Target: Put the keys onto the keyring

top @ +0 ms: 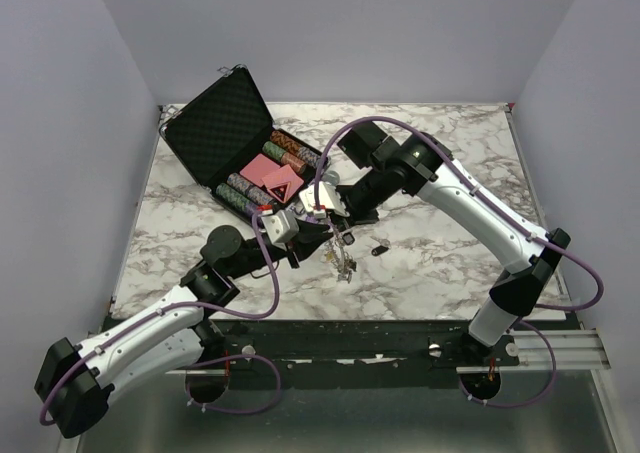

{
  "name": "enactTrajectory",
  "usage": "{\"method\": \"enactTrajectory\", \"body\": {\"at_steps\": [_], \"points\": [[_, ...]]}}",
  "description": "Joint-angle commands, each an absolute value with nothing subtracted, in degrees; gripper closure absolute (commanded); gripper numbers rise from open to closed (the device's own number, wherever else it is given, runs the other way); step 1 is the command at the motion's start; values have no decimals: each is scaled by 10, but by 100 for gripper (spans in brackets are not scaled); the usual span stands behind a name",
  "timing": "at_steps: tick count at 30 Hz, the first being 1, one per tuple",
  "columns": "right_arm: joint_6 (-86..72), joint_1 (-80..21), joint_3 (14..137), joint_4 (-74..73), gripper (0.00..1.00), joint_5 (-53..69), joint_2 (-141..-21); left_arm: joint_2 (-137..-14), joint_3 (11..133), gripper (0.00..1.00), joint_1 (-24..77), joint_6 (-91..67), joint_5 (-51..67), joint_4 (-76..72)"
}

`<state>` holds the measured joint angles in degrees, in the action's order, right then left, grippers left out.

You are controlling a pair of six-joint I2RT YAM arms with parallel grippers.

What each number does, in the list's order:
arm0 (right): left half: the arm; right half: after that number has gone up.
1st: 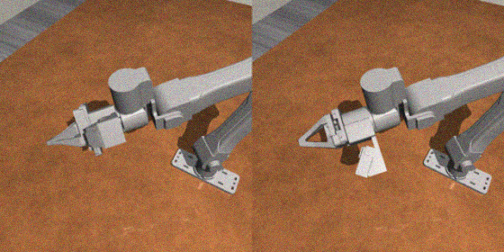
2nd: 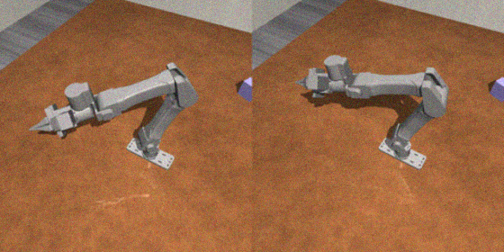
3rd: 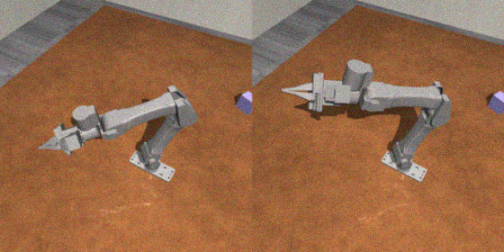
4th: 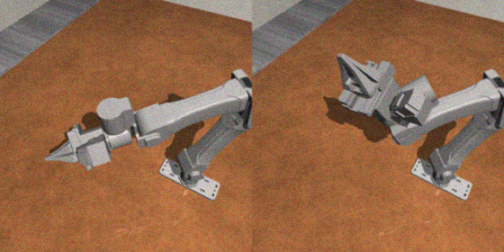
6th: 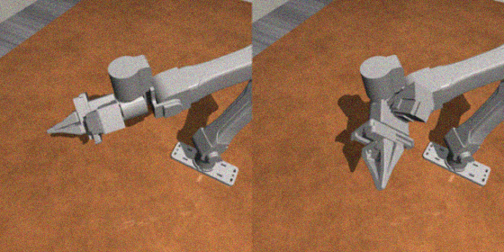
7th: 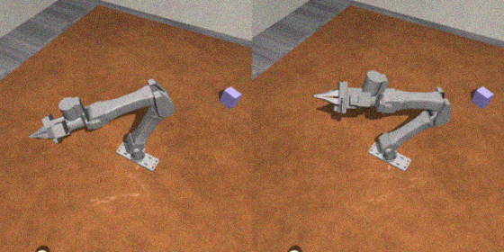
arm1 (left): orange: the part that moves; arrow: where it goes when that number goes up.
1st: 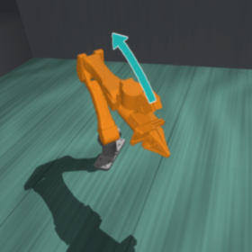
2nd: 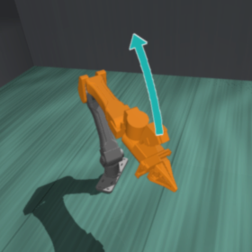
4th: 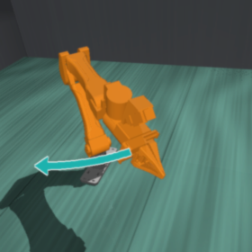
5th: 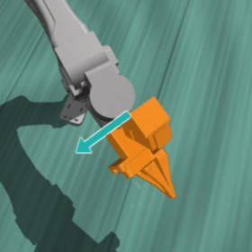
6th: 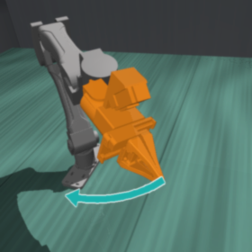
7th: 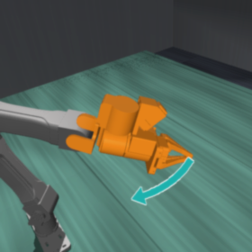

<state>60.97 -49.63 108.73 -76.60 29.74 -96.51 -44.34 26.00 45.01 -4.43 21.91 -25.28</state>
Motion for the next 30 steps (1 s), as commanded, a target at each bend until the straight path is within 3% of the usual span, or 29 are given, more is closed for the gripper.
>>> {"method": "enactTrajectory", "body": {"at_steps": [1,19,22,29,30], "points": [[596,-501,1114,-804,100,323,-970,-453,258,74,449,-54,217,-286],[585,-501,1116,-799,100,337,-969,-477,275,85,451,-50,241,-258],[584,-501,1113,-799,99,339,-969,-477,274,100,451,-46,243,-257],[583,-501,1107,-798,100,341,-968,-470,272,100,451,-55,239,-267],[582,-501,1106,-798,100,341,-968,-469,271,95,450,-58,235,-267]]}}
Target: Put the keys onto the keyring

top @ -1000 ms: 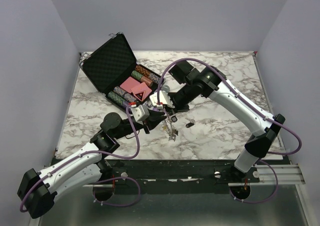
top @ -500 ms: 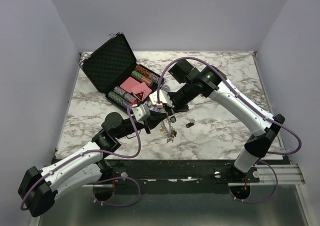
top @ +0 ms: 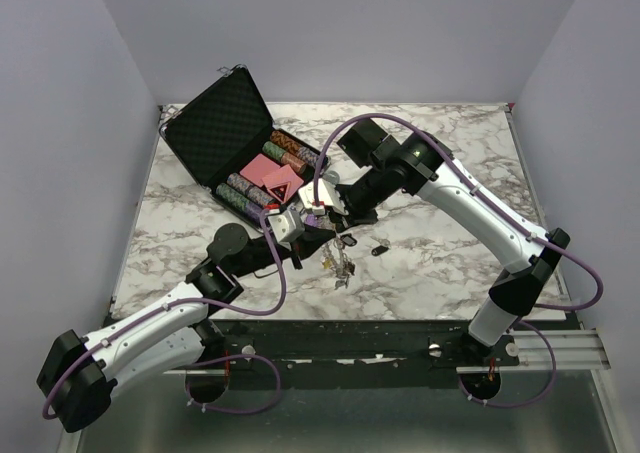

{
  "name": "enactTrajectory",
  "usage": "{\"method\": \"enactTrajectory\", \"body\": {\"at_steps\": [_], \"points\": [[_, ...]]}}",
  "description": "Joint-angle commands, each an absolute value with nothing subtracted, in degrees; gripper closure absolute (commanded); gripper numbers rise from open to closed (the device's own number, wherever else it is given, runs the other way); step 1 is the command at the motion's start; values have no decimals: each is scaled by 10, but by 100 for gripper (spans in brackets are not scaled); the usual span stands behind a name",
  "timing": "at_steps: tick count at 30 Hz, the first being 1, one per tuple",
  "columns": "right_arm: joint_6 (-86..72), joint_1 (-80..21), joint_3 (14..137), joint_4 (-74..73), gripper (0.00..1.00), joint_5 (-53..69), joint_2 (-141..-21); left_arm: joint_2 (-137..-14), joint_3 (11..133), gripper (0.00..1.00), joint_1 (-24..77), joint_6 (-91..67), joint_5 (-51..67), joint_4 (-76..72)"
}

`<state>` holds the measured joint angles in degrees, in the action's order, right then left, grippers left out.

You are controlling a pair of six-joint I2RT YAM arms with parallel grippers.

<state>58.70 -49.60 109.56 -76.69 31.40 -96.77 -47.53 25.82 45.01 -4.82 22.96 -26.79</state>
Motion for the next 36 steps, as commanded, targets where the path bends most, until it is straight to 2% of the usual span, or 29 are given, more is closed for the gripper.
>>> {"method": "enactTrajectory", "body": {"at_steps": [1,5,27,32,34,36], "points": [[582,-501,1106,-798,100,341,-968,-468,270,91,450,-61,233,-271],[580,-501,1105,-797,100,342,-969,-458,262,85,451,-66,226,-283],[574,-501,1099,-793,100,340,-966,-475,281,86,451,-56,233,-243],[573,-501,1099,-792,100,340,-964,-475,283,90,451,-55,235,-239],[574,-501,1098,-792,100,341,-964,-478,286,100,451,-53,239,-235],[571,-501,1097,-791,100,340,-964,-478,287,100,451,-50,243,-230]]}}
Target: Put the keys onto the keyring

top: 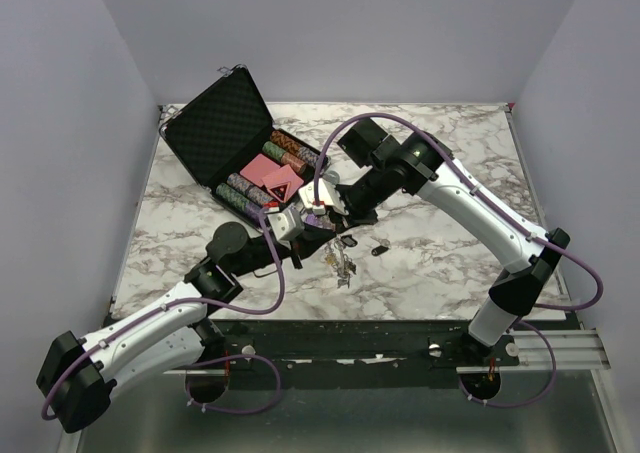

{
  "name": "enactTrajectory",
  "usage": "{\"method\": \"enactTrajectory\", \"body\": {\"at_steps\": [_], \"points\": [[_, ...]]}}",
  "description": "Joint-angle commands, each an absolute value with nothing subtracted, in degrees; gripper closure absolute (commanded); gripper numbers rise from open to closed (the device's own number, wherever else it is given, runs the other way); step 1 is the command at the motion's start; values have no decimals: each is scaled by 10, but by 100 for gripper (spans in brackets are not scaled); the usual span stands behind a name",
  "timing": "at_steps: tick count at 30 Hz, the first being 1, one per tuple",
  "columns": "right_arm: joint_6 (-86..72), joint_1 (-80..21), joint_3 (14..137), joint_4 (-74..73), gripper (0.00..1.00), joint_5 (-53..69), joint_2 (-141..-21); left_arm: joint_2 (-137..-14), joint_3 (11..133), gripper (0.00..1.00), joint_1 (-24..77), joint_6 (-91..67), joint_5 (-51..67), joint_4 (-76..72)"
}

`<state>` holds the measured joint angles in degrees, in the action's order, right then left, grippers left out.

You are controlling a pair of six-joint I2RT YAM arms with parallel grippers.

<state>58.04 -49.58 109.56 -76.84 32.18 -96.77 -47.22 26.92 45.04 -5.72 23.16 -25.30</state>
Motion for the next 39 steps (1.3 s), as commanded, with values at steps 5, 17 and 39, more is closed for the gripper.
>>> {"method": "enactTrajectory", "body": {"at_steps": [5,17,39], "points": [[554,-501,1089,-780,92,340,-959,-448,258,100,450,-71,218,-274],[523,-495,1074,-764,80,383,-952,-406,186,100,450,-160,190,-450],[453,-469,1108,-725,83,483,-969,-438,134,100,450,-219,135,-617]]}}
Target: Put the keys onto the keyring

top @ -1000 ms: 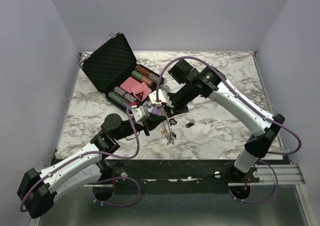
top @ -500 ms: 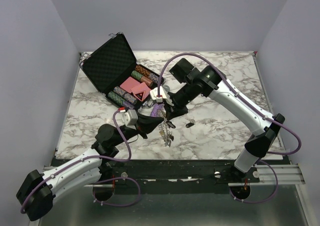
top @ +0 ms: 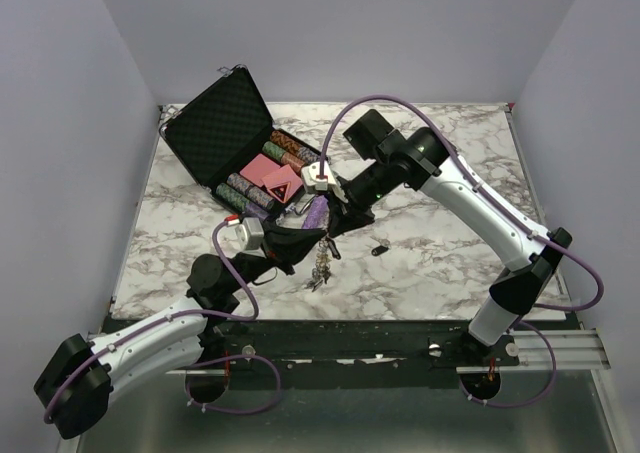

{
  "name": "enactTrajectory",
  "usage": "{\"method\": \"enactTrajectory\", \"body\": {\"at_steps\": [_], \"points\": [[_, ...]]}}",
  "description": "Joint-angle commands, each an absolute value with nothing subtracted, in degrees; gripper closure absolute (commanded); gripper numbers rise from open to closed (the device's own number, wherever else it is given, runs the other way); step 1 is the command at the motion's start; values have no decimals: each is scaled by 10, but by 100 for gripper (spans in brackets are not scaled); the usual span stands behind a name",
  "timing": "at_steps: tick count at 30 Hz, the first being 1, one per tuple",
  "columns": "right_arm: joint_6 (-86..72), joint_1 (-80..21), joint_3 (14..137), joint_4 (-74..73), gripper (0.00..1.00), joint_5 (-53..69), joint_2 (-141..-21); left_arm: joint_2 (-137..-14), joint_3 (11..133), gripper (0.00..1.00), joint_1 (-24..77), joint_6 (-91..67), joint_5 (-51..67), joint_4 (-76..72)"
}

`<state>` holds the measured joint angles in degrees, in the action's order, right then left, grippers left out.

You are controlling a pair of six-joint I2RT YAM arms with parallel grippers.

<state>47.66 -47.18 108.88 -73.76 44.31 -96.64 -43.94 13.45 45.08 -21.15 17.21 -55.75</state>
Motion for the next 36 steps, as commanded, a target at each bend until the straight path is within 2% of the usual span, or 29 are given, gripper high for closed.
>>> {"method": "enactTrajectory", "body": {"at_steps": [1,8,12,16,22,27,36], "points": [[451,-468,1109,-723,83,483,-970,-438,133,100,450,-219,130,-615],[441,-462,1115,-715,84,480,-970,-439,130,100,449,-221,109,-613],[439,-452,1127,-715,71,468,-967,-432,127,100,450,-218,110,-606],[437,-439,1135,-714,66,469,-961,-425,124,100,449,-212,106,-595],[384,-437,1098,-683,65,488,-955,-415,124,100,450,-207,99,-593],[326,-435,1092,-641,70,489,-962,-414,119,100,449,-207,102,-604],[318,-433,1095,-636,74,512,-974,-417,118,100,449,-209,101,-609]]}}
